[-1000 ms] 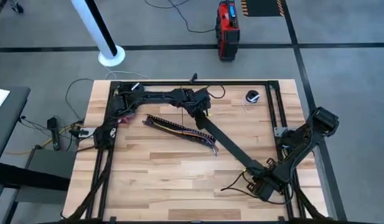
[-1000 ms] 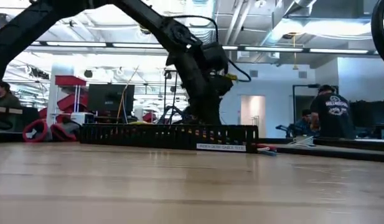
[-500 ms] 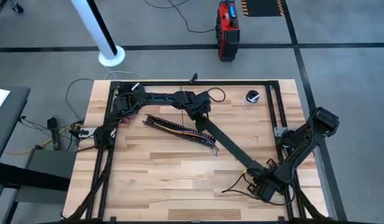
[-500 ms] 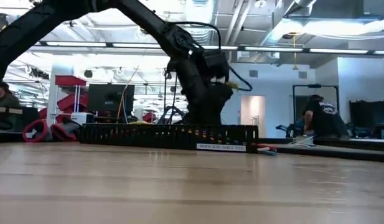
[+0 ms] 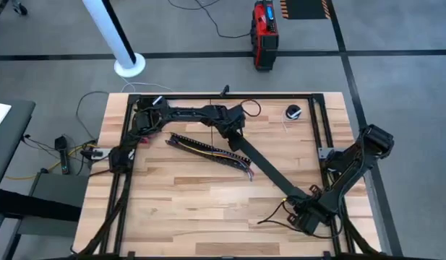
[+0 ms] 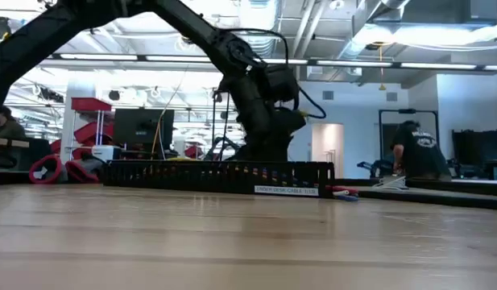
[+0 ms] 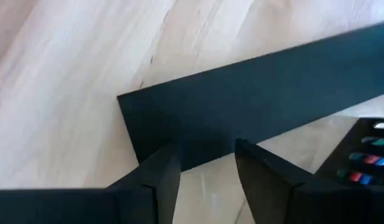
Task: Ziptie cables
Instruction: Close the black cable duct
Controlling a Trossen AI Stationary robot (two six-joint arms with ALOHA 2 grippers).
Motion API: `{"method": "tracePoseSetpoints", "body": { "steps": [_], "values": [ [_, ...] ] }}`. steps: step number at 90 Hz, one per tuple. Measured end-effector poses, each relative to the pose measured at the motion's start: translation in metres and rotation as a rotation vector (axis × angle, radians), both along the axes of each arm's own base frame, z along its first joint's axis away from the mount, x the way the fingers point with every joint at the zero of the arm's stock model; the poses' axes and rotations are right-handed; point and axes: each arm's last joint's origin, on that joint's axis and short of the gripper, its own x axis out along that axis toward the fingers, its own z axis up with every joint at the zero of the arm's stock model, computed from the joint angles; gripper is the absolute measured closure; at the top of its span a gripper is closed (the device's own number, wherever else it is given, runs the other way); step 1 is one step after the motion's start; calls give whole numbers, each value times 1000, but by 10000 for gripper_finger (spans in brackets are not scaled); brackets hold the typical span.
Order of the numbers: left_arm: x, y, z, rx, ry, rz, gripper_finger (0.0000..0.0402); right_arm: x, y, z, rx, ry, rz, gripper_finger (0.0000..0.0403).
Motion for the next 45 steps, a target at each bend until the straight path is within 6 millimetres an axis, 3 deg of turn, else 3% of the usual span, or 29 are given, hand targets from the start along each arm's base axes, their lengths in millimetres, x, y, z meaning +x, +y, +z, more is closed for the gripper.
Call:
{"method": "tracePoseSetpoints", "body": {
  "steps": [9,26,45],
  "values": [
    [4,-3,10,93,-2,-20,253,0,0,0,0,0,-1,351],
    [-1,7,7,97,30,34,253,0,0,0,5,-3,0,351],
    [-5,22,-4,-28,21,72,253,0,1,0,6,-3,0,351]
  ]
}}
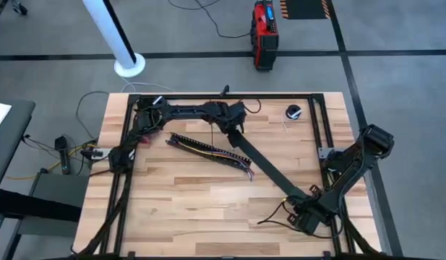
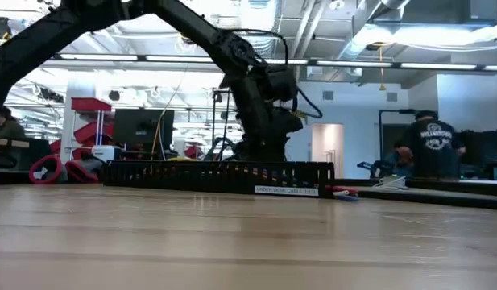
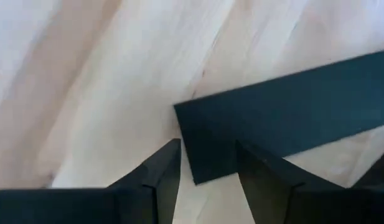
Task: Ziptie cables
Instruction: Close the black cable duct
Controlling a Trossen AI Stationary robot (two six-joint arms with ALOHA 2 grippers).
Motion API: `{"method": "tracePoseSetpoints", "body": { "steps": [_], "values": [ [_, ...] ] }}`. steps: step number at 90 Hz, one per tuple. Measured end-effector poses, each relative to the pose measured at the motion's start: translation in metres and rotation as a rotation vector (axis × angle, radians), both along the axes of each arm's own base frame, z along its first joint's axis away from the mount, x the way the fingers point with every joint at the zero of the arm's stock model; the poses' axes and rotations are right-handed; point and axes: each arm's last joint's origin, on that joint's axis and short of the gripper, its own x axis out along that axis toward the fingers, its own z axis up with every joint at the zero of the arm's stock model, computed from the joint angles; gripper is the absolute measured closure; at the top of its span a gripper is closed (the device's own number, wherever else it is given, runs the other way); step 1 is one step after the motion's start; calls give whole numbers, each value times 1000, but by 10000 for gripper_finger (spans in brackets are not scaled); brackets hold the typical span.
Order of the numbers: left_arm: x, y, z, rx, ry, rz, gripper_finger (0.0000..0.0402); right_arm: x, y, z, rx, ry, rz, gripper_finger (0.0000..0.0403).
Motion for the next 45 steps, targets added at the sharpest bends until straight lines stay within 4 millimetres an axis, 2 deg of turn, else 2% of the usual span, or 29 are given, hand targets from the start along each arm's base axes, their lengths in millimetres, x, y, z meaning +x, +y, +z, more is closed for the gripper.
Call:
{"method": "tracePoseSetpoints", "body": {
  "steps": [8,25,45],
  "values": [
    [2,1,-7,9,6,6,253,0,0,0,1,-1,0,351],
    [1,0,-6,8,16,-3,255,0,0,0,4,-2,0,351],
    [2,-3,-2,-68,-21,-47,303,0,0,0,4,-2,0,351]
  ]
}}
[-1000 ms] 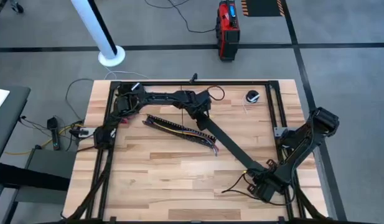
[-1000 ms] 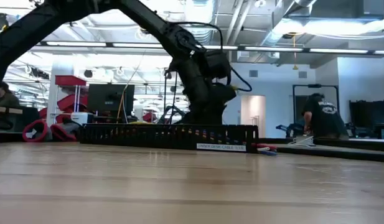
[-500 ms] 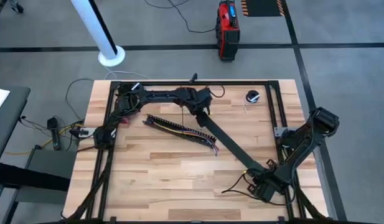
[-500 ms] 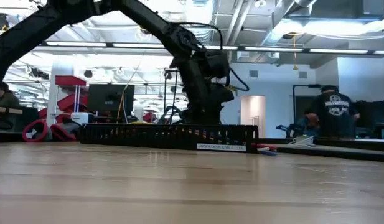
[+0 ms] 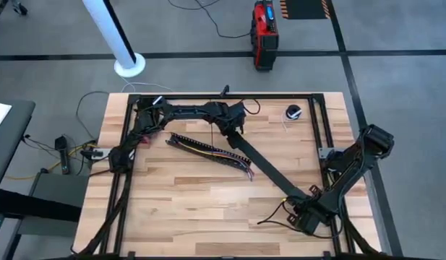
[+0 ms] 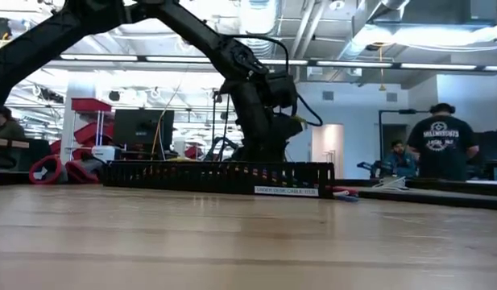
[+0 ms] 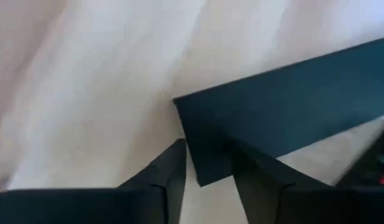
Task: Ziptie cables
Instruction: Close the black cable duct
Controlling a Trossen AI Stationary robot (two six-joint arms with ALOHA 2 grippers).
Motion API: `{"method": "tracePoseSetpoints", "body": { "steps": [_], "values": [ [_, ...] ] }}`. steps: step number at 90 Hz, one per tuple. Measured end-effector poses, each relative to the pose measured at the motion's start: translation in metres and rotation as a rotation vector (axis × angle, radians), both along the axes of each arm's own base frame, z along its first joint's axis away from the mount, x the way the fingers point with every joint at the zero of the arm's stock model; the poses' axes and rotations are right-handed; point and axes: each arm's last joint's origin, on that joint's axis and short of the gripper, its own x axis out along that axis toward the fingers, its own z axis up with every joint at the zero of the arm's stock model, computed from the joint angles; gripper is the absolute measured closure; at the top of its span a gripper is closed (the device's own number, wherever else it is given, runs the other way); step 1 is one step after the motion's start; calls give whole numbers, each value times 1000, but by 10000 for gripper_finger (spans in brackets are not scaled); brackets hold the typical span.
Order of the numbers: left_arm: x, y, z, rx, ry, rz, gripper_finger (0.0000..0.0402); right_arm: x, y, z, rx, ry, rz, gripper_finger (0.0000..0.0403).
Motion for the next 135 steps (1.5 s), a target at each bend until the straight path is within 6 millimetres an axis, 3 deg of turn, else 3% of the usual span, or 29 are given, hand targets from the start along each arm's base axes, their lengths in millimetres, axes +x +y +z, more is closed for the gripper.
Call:
{"method": "tracePoseSetpoints", "body": {
  "steps": [12,23,32,45,58,79,91,114,122,135],
  "values": [
    [6,-4,12,-147,-108,-94,349,0,0,0,-1,-1,0,351],
    [7,-5,15,-153,-122,-127,392,0,0,0,-10,-16,-1,351],
    [6,-4,15,-137,-103,-117,397,1,0,0,-14,-23,-1,351],
    [4,-1,13,18,-23,-42,399,1,0,0,-16,-22,-1,351],
    [5,-4,13,71,-11,-61,372,1,0,0,-16,-22,-1,351],
    [6,-6,13,58,-16,-46,280,1,0,0,-13,-25,-1,351],
    [1,-5,2,19,9,-21,243,0,-1,-1,-12,-27,0,351],
    [1,-6,-1,16,17,-11,236,0,-1,-1,-13,-26,1,351],
    [1,-8,0,-78,-11,-38,236,0,-1,-1,-9,-26,-1,351],
    [5,-15,-18,-131,4,-51,246,0,0,-1,2,-18,1,351]
  ]
}}
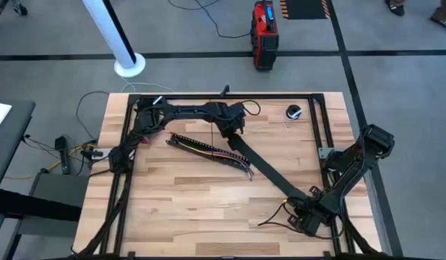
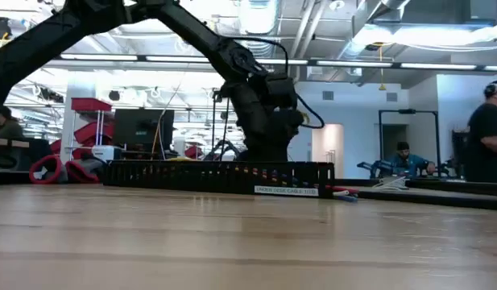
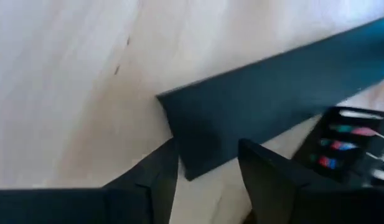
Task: Ziptie cables
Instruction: Close the black cable duct
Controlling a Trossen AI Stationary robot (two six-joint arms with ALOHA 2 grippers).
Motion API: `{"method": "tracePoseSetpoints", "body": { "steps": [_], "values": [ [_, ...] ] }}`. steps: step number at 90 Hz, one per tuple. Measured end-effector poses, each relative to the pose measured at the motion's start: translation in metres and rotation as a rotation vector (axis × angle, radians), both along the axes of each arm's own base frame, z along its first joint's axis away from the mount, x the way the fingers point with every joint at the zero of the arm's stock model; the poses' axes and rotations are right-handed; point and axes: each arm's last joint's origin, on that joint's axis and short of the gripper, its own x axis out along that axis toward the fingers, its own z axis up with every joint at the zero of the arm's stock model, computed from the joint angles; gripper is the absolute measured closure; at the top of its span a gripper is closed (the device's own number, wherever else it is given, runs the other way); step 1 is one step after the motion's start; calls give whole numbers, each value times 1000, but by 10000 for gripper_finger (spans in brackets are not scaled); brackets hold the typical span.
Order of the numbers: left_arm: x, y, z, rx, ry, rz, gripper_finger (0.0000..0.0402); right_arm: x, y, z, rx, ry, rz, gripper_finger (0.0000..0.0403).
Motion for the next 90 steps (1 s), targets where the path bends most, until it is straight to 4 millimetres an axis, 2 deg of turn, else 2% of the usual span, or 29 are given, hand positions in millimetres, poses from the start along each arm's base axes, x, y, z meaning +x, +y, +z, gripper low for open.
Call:
{"method": "tracePoseSetpoints", "body": {
  "steps": [5,16,34,66,75,83,90],
  "values": [
    [1,-3,-12,-13,30,-5,250,0,0,0,8,7,1,351],
    [1,-4,-15,-55,29,-28,257,-1,2,0,18,9,8,351],
    [4,-2,-1,-53,-28,-72,277,-2,2,0,14,9,8,351],
    [8,-4,1,-160,-97,-135,394,-3,4,0,36,29,15,351],
    [10,-6,2,-231,-146,-164,397,-3,2,0,-2,-4,17,351],
    [14,-19,5,-338,-195,-230,401,1,-2,-1,-54,-56,-2,351],
    [16,-21,7,-410,-244,-264,401,1,-3,-1,-72,-61,-3,351]
  ]
}}
